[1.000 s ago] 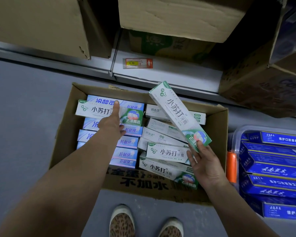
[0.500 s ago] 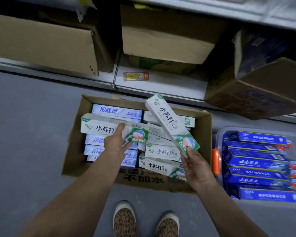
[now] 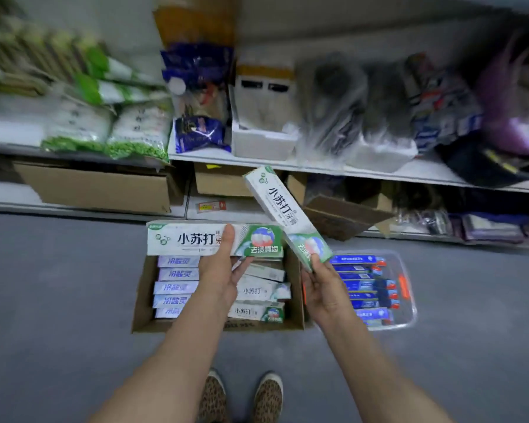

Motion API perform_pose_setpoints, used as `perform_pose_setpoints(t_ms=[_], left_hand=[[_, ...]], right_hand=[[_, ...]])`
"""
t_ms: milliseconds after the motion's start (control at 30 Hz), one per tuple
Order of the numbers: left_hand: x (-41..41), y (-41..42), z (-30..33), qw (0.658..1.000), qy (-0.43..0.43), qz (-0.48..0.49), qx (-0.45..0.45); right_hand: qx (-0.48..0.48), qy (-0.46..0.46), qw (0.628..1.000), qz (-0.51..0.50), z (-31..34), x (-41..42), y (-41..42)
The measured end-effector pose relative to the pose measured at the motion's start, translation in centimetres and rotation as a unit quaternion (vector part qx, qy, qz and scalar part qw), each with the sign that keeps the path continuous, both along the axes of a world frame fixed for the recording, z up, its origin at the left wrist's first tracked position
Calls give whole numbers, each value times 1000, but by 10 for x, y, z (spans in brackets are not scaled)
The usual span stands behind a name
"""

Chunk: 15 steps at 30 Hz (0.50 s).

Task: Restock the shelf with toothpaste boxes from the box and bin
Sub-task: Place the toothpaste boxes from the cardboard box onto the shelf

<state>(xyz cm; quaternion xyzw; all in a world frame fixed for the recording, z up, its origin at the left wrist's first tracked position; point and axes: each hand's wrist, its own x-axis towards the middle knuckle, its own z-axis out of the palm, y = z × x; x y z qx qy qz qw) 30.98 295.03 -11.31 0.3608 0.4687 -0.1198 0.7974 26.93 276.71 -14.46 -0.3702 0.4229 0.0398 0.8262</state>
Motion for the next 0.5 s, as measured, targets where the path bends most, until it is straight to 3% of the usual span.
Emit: perform_pose_setpoints(t_ms=[300, 500], left_hand=[[36, -32, 258, 981, -187, -48, -15], [54, -52, 397, 940, -323, -98, -44]], right_hand=[[-24, -168, 983, -64, 233, 27, -23], [-68, -286, 950, -104, 373, 40, -53]])
